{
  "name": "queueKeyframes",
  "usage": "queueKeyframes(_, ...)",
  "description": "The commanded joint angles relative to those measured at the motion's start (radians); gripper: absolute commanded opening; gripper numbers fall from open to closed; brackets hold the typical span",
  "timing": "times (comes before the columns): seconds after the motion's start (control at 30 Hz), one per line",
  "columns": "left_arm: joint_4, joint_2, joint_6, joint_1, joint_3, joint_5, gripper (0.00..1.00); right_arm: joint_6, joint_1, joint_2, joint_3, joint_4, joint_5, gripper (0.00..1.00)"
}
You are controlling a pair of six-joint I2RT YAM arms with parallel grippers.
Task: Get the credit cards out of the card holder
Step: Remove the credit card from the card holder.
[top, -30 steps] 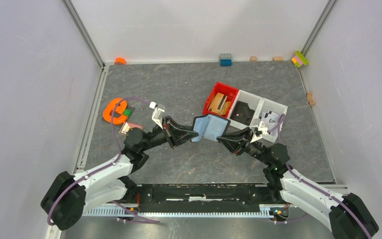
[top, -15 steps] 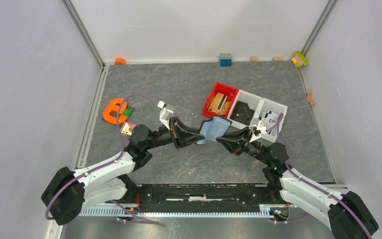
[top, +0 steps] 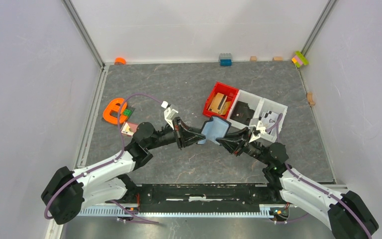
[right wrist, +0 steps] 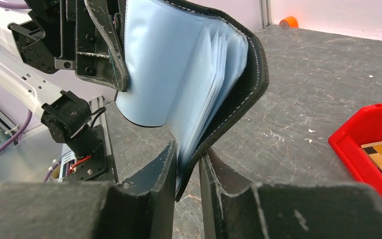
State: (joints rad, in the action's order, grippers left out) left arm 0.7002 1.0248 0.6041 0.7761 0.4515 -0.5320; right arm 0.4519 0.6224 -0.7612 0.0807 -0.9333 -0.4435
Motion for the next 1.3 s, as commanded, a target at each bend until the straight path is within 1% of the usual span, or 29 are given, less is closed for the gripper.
queueKeyframes(0.0,-0.003,-0.012,-0.038,0.012,0.038,-0.012,0.02,0.008,0.0,-0.008,0.045,-0.052,-0.002,0.26)
queueKeyframes(0.2,-0.018,0.017,-0.033,0.014,0.055,-0.015,0.03,0.021,0.0,-0.027,0.053,-0.064,-0.023,0.26)
queueKeyframes(0.23,-0.028,0.025,-0.032,0.014,0.061,-0.016,0.03,0.024,0.0,-0.036,0.054,-0.069,-0.029,0.24)
queueKeyframes(0.3,-0.058,0.035,-0.039,0.014,0.075,0.0,0.03,0.029,0.0,-0.046,0.06,-0.067,-0.03,0.16)
queueKeyframes(0.33,-0.09,0.031,-0.052,0.014,0.081,0.033,0.07,0.031,0.0,-0.048,0.063,-0.054,-0.02,0.13)
queueKeyframes(0.4,-0.183,0.003,-0.086,0.014,0.086,0.137,0.17,0.03,0.0,-0.044,0.068,-0.024,0.003,0.09)
queueKeyframes(0.5,-0.282,-0.065,-0.118,0.014,0.069,0.355,0.3,0.029,0.0,-0.031,0.066,-0.001,0.032,0.06)
queueKeyframes(0.57,-0.297,-0.098,-0.121,0.014,0.049,0.427,0.51,0.031,0.0,-0.027,0.068,0.011,0.045,0.04)
queueKeyframes(0.63,-0.295,-0.101,-0.124,0.015,0.041,0.432,0.7,0.033,0.002,-0.03,0.074,0.029,0.058,0.03)
queueKeyframes(0.67,-0.295,-0.093,-0.126,0.014,0.046,0.416,0.77,0.035,0.0,-0.034,0.075,0.033,0.059,0.02)
queueKeyframes(0.7,-0.295,-0.077,-0.128,0.014,0.052,0.398,0.82,0.039,0.0,-0.037,0.076,0.032,0.059,0.02)
queueKeyframes(0.73,-0.297,-0.063,-0.131,0.014,0.062,0.383,0.85,0.045,0.0,-0.04,0.078,0.03,0.053,0.02)
queueKeyframes(0.87,-0.317,-0.017,-0.136,0.014,0.087,0.363,0.88,0.082,0.0,-0.053,0.079,-0.009,0.017,0.01)
queueKeyframes(1.0,-0.317,-0.015,-0.141,0.015,0.086,0.366,0.91,0.109,0.0,-0.08,0.096,-0.012,-0.017,0.02)
queueKeyframes(1.17,-0.317,-0.012,-0.149,0.021,0.086,0.377,0.96,0.114,0.0,-0.097,0.117,0.029,0.001,0.0)
queueKeyframes(1.27,-0.317,-0.001,-0.154,0.027,0.092,0.37,0.98,0.134,0.002,-0.102,0.116,0.01,-0.011,0.0)
